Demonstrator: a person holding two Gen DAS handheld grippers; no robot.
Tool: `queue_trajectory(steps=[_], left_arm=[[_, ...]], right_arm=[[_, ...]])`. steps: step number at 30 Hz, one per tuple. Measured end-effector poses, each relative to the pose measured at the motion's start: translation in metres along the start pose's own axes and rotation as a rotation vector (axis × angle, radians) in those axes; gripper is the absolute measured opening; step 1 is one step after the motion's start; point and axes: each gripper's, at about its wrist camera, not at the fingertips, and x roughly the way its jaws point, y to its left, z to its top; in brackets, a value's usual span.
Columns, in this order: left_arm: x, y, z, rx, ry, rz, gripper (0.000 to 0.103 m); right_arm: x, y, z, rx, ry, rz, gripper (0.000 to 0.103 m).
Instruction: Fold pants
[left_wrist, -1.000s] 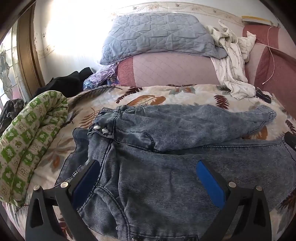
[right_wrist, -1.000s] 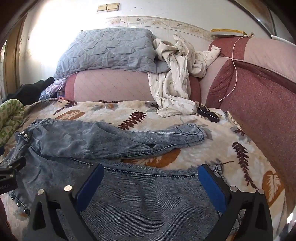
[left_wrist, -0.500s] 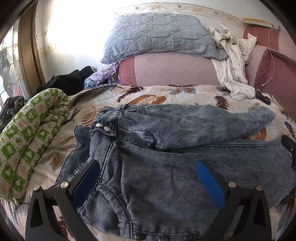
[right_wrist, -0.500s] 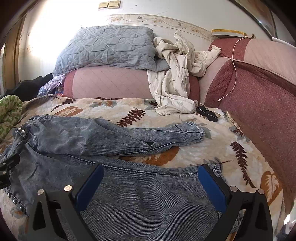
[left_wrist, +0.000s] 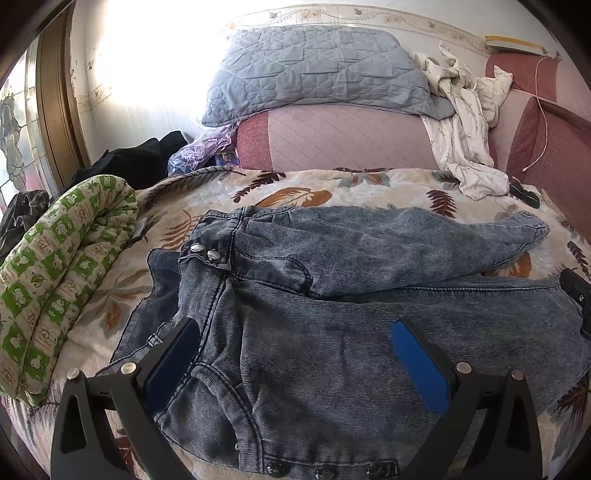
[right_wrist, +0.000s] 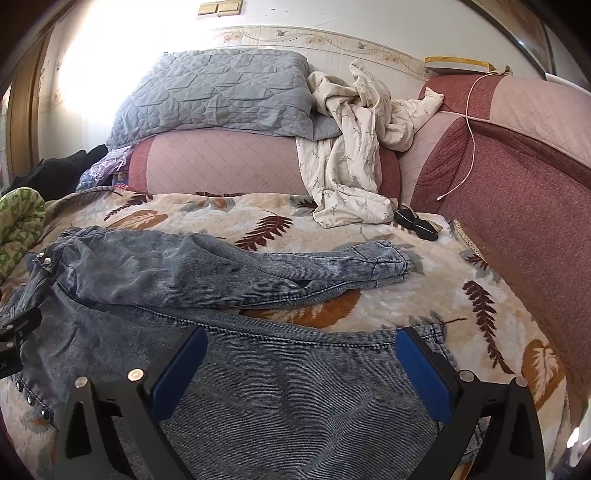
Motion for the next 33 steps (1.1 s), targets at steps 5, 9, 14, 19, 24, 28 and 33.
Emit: queue_trajectory(steps=[5,9,14,19,24,28,33], left_arm=[[-0.005,0.000,0.001,0.003,-0.017,0.003,0.103],[-0.008,0.007,0.004,-0.017,-0.028,0.012,0.103],[-0.009,0.023,0.009,-0.059,-0.036,0.038,0.103],[-0.010,0.040,0.013,-0.102,-0.043,0.064,0.103],[-0.008,0.049,0.014,-0.126,-0.040,0.076,0.103],[-0.007,0.048,0.013,-0.119,-0.037,0.079,0.103],[-0.002,0.046,0.012,-0.109,-0.027,0.080,0.103]], right_arm=[[-0.001,0.002,0.000,-0.009,-0.002,0.001,0.103],[0.000,0.003,0.001,-0.016,0.001,-0.001,0.103],[0.000,0.004,0.000,-0.018,0.003,-0.001,0.103],[0.000,0.004,-0.001,-0.019,0.002,0.000,0.103],[0.000,0.005,-0.002,-0.023,0.000,-0.001,0.103],[0.000,0.005,-0.002,-0.024,0.002,0.001,0.103],[0.000,0.005,0.000,-0.028,-0.004,-0.002,0.103]])
